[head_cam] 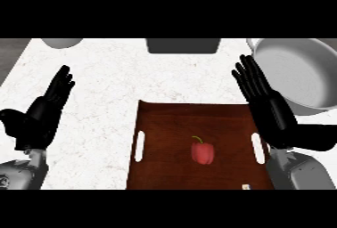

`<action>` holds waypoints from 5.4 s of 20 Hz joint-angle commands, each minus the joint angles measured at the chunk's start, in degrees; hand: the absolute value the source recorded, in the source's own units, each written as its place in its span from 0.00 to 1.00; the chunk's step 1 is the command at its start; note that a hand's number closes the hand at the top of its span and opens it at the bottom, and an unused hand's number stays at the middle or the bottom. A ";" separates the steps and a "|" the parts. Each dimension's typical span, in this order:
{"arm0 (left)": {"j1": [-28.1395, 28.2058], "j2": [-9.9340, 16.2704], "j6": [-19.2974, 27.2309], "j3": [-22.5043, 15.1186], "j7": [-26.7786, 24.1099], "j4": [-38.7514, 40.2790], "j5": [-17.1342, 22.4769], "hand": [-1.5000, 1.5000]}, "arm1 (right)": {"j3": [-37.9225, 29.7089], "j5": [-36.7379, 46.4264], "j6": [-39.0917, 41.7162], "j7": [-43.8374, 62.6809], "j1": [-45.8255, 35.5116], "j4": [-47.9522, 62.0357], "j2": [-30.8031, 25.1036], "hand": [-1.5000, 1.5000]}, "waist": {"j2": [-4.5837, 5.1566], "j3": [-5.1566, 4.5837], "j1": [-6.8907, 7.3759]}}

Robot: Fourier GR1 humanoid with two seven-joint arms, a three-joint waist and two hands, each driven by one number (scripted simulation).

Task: Pick the bell pepper from the tray and place it in the pot

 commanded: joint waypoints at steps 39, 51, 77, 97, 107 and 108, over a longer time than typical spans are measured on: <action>3.24 -8.30 -12.54 -6.69 -4.37 17.20 1.23 0.50 | 29.08 69.32 -8.93 49.31 14.04 -5.46 12.24 0.00 | 0.06 0.46 0.41; 4.33 -10.39 -15.69 -2.42 -7.93 20.29 -1.65 0.50 | 17.04 61.81 -14.17 30.80 19.59 -4.62 5.38 0.00 | -0.03 0.47 0.04; 2.60 -13.67 -18.58 1.23 -3.74 17.93 -4.64 0.50 | 8.29 29.42 -17.52 -6.23 11.22 25.00 12.21 1.00 | 0.00 0.48 0.30; 5.99 -13.05 -18.40 1.96 -3.57 14.38 -4.26 0.50 | -22.51 -1.65 12.84 -31.35 18.55 35.57 -18.86 1.00 | 0.31 0.97 -1.71; 1.40 -13.97 -18.46 1.50 -2.59 18.45 -5.60 0.50 | -30.46 3.93 24.13 -51.36 10.06 67.40 -34.93 1.00 | 0.51 0.77 1.06; 3.12 -14.87 -19.06 0.41 -2.95 16.69 -5.16 0.50 | -30.25 4.89 22.86 -50.49 5.92 69.75 -35.69 1.00 | 0.44 0.76 1.66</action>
